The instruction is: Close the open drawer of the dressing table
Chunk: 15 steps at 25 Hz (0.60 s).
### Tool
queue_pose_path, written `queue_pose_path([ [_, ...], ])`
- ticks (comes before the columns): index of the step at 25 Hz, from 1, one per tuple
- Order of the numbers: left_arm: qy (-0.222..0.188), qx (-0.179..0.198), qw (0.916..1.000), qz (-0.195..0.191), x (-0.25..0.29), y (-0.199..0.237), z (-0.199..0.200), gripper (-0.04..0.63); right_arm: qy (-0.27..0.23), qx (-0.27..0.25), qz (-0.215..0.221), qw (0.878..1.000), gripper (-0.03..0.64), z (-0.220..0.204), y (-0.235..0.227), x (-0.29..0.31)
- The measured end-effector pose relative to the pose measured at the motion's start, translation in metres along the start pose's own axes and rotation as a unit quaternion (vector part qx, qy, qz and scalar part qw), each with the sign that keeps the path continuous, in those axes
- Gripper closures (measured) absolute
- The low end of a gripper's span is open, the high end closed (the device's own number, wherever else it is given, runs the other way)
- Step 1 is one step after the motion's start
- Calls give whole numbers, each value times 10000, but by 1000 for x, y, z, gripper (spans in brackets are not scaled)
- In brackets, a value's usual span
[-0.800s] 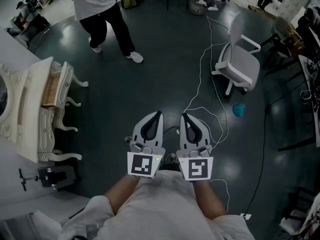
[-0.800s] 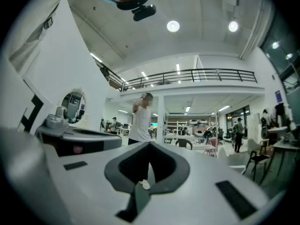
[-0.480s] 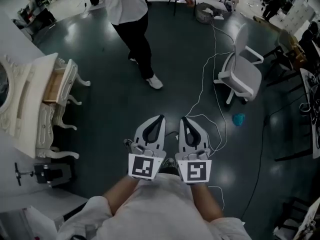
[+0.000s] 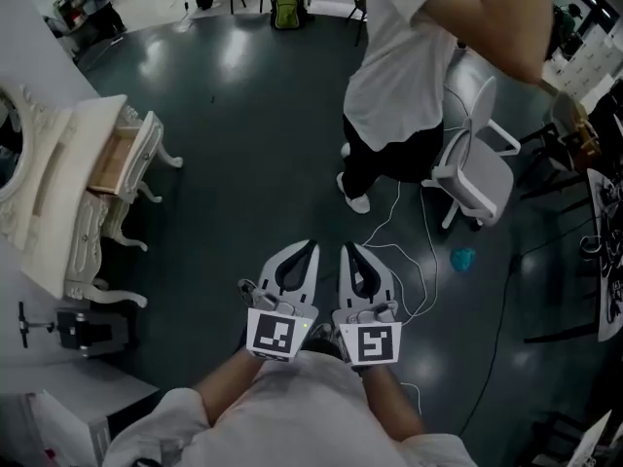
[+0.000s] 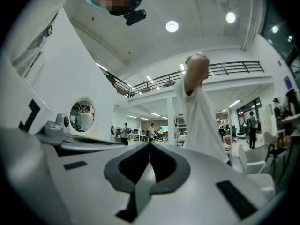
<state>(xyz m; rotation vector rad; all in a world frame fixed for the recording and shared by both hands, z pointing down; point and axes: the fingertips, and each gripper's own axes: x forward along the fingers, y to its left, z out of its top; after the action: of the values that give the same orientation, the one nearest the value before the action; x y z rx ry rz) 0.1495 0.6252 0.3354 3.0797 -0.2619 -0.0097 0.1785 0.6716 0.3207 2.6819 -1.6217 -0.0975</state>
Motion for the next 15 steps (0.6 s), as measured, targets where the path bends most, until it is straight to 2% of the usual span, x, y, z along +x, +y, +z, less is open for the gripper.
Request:
queue_pose_path([
  [4,77,-72,9998,138,-1,31,-4,588,80,52,292,9995,603,-7,23,25],
  [8,128,-80,9995,294,5,66,-8,588,91,113,331,9993,603,-10,34,54],
  [12,157,-246,9986,440,12,111,-18,588,207,235,608,9977,603,-20,55,89],
  [15,151,-346,9981,477,23,147,-20,588,303,330,654,9969,603,-25,67,126],
])
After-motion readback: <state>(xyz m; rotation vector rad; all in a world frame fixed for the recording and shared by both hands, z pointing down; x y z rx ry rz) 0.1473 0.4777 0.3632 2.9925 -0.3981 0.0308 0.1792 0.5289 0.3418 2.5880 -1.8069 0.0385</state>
